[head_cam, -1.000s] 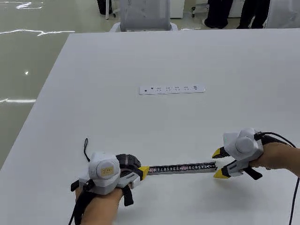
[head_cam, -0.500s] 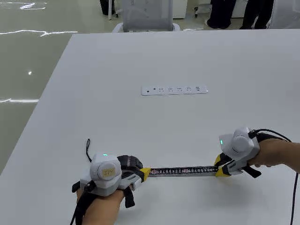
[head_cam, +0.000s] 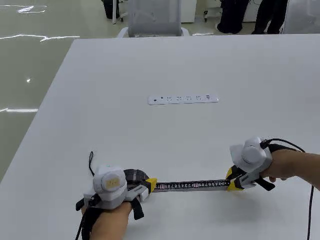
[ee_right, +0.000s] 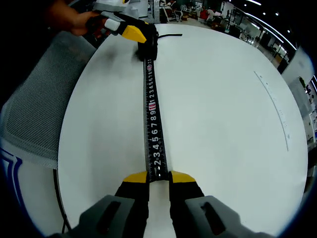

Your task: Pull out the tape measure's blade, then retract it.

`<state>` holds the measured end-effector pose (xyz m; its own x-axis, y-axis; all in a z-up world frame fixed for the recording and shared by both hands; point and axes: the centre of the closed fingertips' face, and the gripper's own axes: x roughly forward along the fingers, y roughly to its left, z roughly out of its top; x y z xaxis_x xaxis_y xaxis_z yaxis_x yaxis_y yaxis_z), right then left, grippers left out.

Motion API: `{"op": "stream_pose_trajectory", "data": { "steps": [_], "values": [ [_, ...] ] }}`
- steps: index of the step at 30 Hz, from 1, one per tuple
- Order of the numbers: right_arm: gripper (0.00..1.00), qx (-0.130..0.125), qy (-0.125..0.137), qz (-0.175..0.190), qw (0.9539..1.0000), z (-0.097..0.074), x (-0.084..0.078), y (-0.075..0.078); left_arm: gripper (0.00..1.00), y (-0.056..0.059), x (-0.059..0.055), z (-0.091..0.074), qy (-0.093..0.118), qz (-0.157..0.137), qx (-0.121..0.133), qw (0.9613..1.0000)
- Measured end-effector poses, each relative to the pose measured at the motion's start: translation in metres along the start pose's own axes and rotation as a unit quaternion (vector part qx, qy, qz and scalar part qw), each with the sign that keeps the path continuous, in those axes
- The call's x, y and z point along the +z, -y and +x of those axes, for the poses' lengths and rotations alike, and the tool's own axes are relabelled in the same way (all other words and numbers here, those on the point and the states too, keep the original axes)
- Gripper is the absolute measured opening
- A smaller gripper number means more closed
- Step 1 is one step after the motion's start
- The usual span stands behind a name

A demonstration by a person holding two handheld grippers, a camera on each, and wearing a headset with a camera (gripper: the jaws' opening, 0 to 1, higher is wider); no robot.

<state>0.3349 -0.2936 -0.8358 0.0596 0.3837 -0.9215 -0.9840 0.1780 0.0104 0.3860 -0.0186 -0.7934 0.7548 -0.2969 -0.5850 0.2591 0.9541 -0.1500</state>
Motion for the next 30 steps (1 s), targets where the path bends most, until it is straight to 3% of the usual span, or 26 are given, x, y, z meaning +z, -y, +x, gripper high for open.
{"op": "stream_pose_trajectory", "data": {
  "steps": [9,14,18,22,27,30],
  "values": [
    [0.14,-0.003,-0.004,0.003,1.0,0.0,0.0,0.0,0.89,0.001,-0.01,0.006,-0.019,-0.022,0.011,0.9995],
    [0.14,-0.004,-0.005,0.005,1.0,0.001,-0.001,0.001,0.85,0.003,-0.009,0.008,-0.016,-0.021,0.013,0.9996],
    [0.14,-0.004,-0.006,0.006,1.0,0.0,0.0,0.0,0.73,0.004,-0.008,0.01,-0.016,-0.01,0.012,0.9998],
    [0.14,-0.005,-0.006,0.008,0.9999,0.0,0.0,0.0,0.7,0.006,-0.01,0.011,-0.021,-0.01,0.008,0.9997],
    [0.14,-0.006,-0.006,0.009,0.9999,0.001,-0.001,0.001,0.65,0.011,-0.012,0.01,-0.034,0.031,0.011,0.9989],
    [0.14,-0.007,-0.006,0.009,0.9999,0.0,0.0,0.0,0.64,0.009,-0.012,0.01,-0.032,0.026,0.013,0.9991]
  ]
}}
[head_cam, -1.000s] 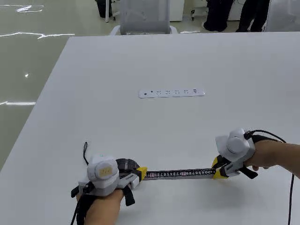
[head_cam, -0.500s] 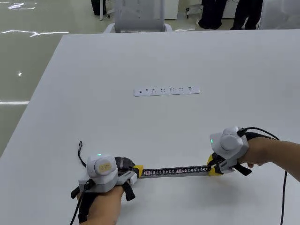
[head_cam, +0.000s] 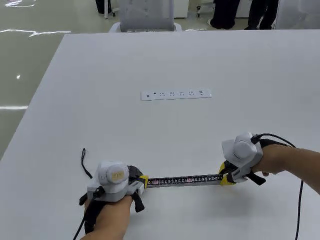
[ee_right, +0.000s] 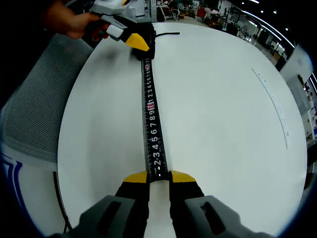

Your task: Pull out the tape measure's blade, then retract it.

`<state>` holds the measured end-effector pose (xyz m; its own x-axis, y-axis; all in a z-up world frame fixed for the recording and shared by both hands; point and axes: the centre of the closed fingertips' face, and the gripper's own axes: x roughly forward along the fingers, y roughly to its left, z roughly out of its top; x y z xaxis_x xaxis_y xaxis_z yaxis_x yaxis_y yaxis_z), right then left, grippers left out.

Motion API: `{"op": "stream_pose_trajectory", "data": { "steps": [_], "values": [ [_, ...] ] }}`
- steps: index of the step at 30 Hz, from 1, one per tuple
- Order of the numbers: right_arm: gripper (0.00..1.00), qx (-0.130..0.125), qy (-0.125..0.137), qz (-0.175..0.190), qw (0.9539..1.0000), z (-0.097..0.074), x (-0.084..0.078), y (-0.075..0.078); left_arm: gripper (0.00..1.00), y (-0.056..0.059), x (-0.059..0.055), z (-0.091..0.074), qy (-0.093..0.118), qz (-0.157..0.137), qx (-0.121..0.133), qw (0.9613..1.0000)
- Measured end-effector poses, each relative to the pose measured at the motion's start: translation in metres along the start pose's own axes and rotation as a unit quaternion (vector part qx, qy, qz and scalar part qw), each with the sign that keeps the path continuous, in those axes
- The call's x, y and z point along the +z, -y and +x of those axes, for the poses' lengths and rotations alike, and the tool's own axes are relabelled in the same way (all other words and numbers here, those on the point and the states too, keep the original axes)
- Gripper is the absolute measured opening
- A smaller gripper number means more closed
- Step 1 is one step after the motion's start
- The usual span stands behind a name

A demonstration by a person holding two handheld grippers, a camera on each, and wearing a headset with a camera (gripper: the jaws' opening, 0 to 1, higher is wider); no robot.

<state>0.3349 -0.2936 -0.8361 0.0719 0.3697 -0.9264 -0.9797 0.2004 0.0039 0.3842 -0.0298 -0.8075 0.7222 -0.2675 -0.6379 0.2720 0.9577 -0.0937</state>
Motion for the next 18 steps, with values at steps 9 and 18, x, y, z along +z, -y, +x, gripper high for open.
{"op": "stream_pose_trajectory", "data": {
  "steps": [9,18],
  "values": [
    [0.14,-0.001,0.002,0.002,1.0,0.0008,-0.0009,0.001,0.62,-0.0005,0.0005,-0.001,0.007,0.006,0.0,1.0],
    [0.13,-0.002,-0.002,-0.001,1.0,0.0007,-0.0002,0.0001,0.63,-0.0008,0.0006,-0.0011,0.006,0.0,-0.001,1.0]
  ]
}}
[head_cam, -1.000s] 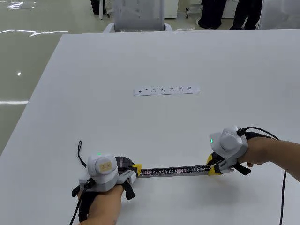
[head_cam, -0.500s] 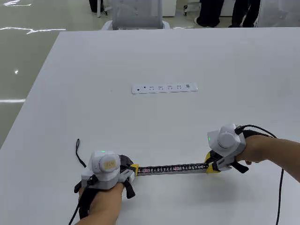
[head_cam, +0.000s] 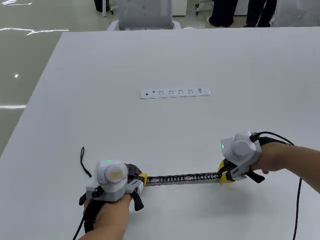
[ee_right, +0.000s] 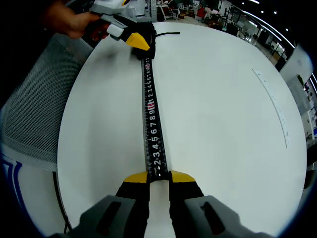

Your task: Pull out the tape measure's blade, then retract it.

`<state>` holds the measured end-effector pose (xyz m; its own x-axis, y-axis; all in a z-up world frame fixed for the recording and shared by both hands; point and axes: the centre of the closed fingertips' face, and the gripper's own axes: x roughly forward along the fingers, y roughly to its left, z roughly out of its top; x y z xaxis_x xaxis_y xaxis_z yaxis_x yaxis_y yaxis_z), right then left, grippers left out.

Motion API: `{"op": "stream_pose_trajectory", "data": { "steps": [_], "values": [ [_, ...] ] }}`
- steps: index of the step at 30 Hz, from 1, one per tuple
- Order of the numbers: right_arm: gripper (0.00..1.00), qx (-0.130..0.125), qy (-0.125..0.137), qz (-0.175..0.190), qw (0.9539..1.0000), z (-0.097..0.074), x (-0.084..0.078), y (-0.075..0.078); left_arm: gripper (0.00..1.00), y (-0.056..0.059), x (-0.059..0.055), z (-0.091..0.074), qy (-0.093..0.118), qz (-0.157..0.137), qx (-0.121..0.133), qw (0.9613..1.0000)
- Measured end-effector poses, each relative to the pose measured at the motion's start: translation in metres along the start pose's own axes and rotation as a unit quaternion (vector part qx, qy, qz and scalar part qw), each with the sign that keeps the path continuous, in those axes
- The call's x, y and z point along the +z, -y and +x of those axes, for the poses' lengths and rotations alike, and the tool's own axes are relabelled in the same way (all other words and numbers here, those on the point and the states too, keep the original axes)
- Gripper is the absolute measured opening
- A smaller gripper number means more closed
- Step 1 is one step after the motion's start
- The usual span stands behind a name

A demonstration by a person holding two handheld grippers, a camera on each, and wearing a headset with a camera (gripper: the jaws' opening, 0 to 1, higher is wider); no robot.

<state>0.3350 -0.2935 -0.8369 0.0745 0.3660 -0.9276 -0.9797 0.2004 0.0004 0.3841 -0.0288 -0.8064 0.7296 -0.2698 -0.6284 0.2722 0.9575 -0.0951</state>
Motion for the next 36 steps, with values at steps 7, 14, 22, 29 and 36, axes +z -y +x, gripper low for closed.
{"op": "stream_pose_trajectory", "data": {
  "steps": [7,14,22,29,36],
  "values": [
    [0.13,-0.002,0.001,0.005,1.0,-0.0009,-0.0001,-0.0002,0.6,0.0001,-0.0001,-0.0001,0.001,0.007,0.001,1.0],
    [0.13,-0.003,0.0,0.005,1.0,-0.0007,0.0005,-0.0006,0.6,-0.0001,0.0001,-0.0003,0.01,0.01,-0.003,0.9999],
    [0.14,-0.001,0.0,0.01,0.9999,-0.0009,0.0003,-0.0003,0.6,-0.0001,0.0001,0.0,0.011,0.008,-0.008,0.9999],
    [0.14,-0.003,0.0,0.017,0.9999,-0.0006,0.0006,0.0001,0.6,0.0003,0.0,-0.0002,0.011,0.01,-0.01,0.9998],
    [0.14,-0.002,-0.004,0.014,0.9999,0.0004,0.0035,0.0003,0.6,0.0003,-0.0002,-0.0003,0.008,0.01,-0.015,0.9998]
  ]
}}
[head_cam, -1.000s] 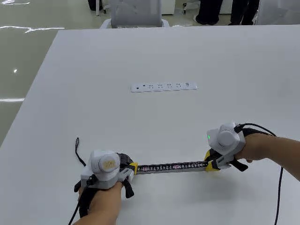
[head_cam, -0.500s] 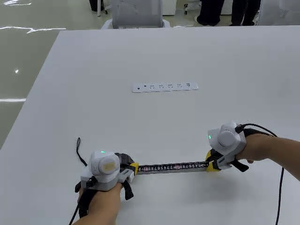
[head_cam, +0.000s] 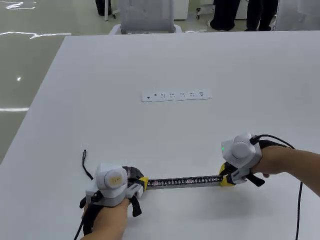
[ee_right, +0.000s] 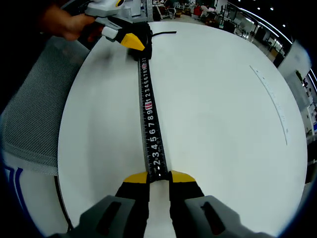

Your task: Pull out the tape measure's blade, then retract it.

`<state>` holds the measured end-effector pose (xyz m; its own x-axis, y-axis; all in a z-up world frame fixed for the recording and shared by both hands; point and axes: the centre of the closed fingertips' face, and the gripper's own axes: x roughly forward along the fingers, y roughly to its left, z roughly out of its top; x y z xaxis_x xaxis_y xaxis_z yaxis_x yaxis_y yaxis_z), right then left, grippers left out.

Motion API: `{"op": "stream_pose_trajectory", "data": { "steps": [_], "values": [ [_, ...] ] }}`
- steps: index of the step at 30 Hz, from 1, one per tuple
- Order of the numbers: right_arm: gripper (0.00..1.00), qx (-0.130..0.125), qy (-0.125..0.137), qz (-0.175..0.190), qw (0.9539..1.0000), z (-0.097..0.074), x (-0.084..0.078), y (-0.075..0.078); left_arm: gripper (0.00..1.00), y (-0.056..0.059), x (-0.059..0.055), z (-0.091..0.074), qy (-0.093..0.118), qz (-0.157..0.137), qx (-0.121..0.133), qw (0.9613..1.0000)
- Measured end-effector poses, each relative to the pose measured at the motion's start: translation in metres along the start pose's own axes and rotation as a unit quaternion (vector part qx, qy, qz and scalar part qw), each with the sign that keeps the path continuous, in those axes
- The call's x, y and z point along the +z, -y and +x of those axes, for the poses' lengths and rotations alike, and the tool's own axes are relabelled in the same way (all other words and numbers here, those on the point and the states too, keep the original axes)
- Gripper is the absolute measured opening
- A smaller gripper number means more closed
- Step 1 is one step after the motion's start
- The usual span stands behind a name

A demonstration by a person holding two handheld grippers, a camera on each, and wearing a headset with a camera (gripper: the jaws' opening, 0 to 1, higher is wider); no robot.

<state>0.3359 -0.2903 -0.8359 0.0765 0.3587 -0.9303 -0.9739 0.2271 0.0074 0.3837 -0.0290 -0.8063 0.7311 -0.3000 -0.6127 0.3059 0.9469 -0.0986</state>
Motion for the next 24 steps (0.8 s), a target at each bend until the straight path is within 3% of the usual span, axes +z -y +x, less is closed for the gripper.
{"op": "stream_pose_trajectory", "data": {
  "steps": [24],
  "values": [
    [0.14,0.001,0.004,0.002,1.0,0.0037,0.0082,-0.0002,0.6,0.0011,-0.0002,-0.0004,0.0,0.0,-0.003,1.0]
  ]
}}
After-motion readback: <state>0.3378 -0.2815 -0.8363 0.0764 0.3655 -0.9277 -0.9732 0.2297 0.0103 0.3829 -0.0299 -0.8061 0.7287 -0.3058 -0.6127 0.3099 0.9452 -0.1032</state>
